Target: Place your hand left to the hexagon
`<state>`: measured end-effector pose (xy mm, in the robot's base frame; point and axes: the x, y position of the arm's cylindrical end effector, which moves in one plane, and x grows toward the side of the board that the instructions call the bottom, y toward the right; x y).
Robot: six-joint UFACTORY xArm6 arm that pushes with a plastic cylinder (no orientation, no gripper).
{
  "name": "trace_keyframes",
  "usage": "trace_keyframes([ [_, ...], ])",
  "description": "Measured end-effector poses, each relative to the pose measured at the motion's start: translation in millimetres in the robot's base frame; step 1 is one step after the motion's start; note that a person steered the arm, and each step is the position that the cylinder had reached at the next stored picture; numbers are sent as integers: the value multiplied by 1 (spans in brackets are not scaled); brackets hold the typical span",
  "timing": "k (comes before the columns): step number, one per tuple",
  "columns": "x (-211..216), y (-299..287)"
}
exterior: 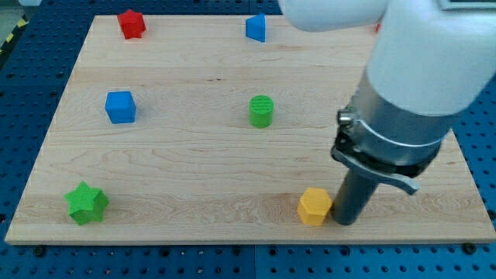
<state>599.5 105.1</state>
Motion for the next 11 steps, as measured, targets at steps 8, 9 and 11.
trace_keyframes([
  [8, -88, -122],
  [9, -88, -158],
  [11, -55, -160],
])
